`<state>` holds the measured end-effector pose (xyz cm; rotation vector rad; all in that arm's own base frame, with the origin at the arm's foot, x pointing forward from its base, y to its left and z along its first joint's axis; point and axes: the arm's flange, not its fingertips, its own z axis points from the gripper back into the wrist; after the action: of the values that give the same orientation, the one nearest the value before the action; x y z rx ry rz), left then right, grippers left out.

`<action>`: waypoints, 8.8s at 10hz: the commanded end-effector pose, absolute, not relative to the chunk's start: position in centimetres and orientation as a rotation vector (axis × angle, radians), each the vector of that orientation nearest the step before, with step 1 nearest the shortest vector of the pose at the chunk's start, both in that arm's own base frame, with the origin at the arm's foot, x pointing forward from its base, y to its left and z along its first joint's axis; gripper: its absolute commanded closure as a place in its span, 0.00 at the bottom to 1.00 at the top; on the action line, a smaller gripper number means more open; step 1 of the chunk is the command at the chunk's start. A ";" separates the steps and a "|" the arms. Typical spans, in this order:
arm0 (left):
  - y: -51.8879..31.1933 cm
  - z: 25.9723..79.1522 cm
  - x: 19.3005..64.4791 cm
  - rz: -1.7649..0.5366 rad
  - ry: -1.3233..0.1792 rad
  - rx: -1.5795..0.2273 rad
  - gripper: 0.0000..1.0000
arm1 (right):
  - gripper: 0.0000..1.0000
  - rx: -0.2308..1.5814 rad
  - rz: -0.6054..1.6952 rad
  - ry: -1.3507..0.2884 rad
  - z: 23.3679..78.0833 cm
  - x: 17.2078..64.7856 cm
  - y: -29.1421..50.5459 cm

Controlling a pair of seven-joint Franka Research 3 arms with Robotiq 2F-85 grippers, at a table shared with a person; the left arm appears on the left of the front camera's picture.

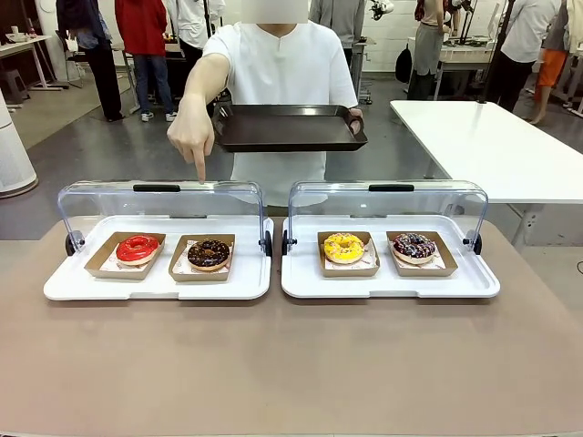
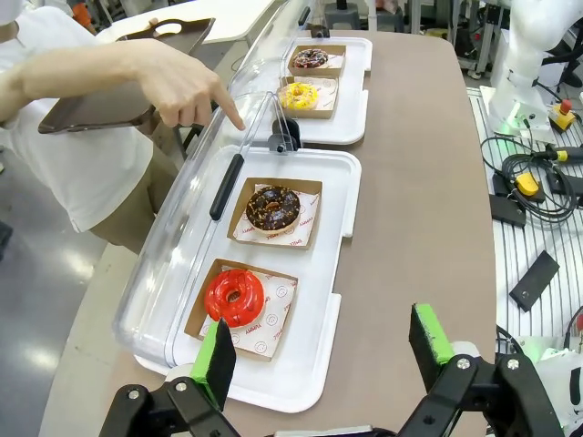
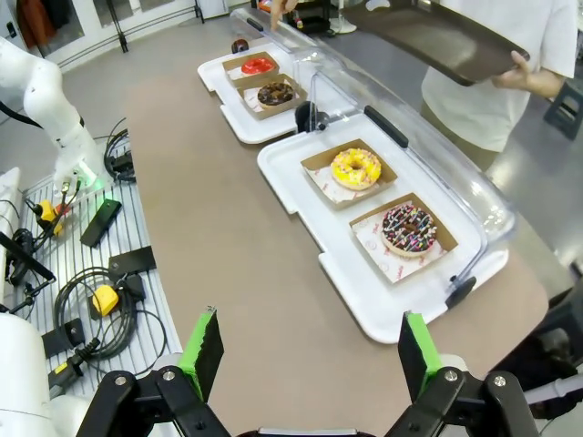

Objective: Provide the desired donut to the person.
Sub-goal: Pick up and lift the Paper togo box containing the Donut pointed at by the person.

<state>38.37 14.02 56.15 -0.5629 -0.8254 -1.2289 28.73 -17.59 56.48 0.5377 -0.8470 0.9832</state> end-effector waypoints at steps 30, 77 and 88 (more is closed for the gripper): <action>-12.7 38.6 48.3 -1.542 -0.080 -0.076 0.00 | 0.00 0.546 0.991 -0.860 56.5 28.8 -17.6; -17.9 33.0 50.9 -1.710 -0.029 -0.017 1.00 | 0.00 0.546 0.991 -0.860 56.5 28.8 -17.6; -23.2 49.1 36.5 -1.900 0.008 0.156 1.00 | 0.00 0.546 0.991 -0.860 56.5 28.8 -17.6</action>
<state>37.03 -22.73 48.10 0.1202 -0.0214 -1.9166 28.70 -17.56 56.50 0.5362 -0.8386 0.9826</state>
